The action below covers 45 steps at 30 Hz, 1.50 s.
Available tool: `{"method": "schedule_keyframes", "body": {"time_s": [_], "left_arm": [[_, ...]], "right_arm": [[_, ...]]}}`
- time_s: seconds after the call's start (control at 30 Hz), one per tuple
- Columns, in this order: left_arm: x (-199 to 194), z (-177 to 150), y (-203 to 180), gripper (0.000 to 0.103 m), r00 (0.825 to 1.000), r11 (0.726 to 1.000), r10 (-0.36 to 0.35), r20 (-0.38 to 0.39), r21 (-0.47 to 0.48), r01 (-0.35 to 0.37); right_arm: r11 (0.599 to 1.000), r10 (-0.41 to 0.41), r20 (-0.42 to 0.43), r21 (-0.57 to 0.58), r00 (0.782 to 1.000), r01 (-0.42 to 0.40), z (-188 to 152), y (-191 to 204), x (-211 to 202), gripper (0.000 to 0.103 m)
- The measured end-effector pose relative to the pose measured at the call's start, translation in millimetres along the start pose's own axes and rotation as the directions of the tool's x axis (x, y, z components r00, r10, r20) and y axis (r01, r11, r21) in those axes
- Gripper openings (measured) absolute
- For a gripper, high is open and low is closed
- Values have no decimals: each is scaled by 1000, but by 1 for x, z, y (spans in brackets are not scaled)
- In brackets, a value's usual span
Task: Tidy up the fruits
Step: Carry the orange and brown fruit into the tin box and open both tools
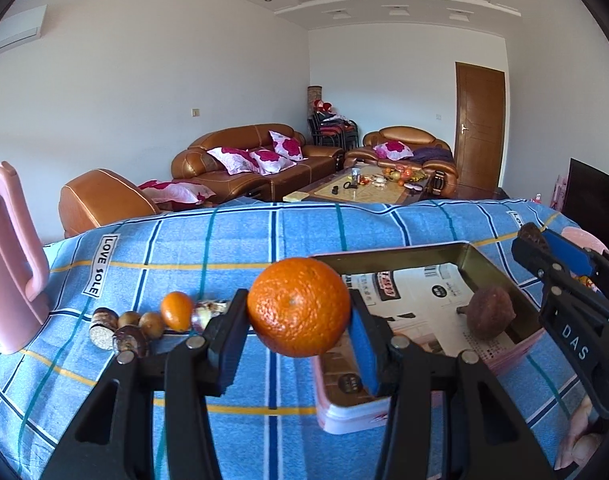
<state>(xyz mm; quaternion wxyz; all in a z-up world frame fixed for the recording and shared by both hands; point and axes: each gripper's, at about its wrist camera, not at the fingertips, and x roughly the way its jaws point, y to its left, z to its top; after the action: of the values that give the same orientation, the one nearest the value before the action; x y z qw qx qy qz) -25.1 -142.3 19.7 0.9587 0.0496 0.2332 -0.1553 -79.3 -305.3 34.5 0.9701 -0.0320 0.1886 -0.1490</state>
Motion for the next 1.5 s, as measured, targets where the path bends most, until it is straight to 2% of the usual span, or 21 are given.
{"method": "schedule_keyframes", "body": {"time_s": [0.27,0.57,0.7,0.83,0.93,1.23,1.37,1.43,1.5], "left_arm": [[24,9,-39,50,996,997,-73,-53,-9,73],[46,12,-46,50,987,995,-89,-131,-47,83],[52,10,-39,50,982,993,-92,-162,-83,80],[60,9,-35,50,974,990,-110,-197,-109,90],[63,7,-33,49,971,989,-110,-211,-121,86],[65,6,-35,50,970,990,-111,-218,-114,87],[61,7,-36,52,974,991,-101,-204,-109,80],[58,7,-35,56,978,992,-87,-191,-105,67],[56,8,-33,66,981,992,-79,-179,-112,59]], "right_arm": [[995,-10,-66,103,998,17,2,-33,23,36],[993,74,-117,105,990,-61,8,-21,50,36],[988,129,-165,111,978,-111,8,-13,65,36],[975,197,-224,145,954,-167,6,-15,80,36],[966,236,-237,162,942,-201,5,-16,83,36],[938,312,-276,241,909,-248,-1,-22,94,36],[934,318,-270,256,909,-250,-3,-23,92,37],[927,330,-261,271,907,-259,-3,-25,91,37],[918,343,-252,292,905,-267,-4,-29,91,37]]}}
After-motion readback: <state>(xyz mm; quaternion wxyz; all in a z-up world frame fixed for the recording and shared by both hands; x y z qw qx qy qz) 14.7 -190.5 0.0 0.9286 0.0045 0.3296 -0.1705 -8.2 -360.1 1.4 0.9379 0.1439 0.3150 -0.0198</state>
